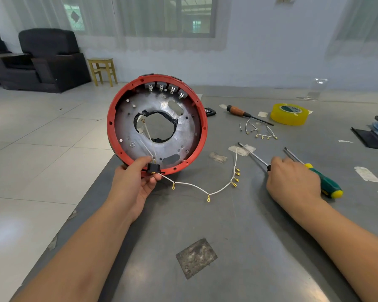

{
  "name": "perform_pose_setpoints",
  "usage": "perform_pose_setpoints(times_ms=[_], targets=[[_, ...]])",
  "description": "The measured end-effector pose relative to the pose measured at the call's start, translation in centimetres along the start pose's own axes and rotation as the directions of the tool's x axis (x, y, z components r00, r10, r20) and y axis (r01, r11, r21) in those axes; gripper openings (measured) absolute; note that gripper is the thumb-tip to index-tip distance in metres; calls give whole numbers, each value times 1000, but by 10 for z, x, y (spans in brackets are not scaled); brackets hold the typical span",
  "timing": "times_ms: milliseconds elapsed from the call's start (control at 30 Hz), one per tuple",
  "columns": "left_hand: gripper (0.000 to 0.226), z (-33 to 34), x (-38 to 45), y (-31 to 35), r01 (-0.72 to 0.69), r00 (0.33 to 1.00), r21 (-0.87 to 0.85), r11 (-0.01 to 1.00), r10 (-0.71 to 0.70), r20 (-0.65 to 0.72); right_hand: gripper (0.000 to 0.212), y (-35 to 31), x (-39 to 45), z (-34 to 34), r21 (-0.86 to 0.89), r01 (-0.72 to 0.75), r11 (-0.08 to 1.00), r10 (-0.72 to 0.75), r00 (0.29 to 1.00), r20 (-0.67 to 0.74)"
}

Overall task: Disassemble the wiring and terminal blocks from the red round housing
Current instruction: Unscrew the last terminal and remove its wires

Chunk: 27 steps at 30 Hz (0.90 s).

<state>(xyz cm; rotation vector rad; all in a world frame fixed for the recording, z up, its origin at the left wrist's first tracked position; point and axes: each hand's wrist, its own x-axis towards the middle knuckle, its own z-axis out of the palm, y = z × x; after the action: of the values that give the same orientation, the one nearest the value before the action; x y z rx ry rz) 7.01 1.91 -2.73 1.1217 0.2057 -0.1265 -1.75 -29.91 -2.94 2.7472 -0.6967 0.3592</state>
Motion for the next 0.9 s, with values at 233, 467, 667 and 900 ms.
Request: perform_pose_setpoints(times_ms=[233, 467, 667, 900], targets=[[22, 0, 0, 0, 2, 1000, 13, 1000, -2, 19, 39, -22, -16, -16, 269, 499, 824, -447, 864, -233], [36, -3, 2, 2, -13, 999, 96, 995, 10, 33, 26, -55, -30, -11, 546, 672, 500, -674, 698, -242], [77, -9, 8, 7, -71, 997, 193, 979, 71, 7, 19, -40, -25, -11, 390, 831, 396, -730, 543, -415], [39, -17, 6, 18, -83, 996, 338, 937, 73, 41, 11, -21, -18, -10, 584, 683, 438, -298, 724, -622]])
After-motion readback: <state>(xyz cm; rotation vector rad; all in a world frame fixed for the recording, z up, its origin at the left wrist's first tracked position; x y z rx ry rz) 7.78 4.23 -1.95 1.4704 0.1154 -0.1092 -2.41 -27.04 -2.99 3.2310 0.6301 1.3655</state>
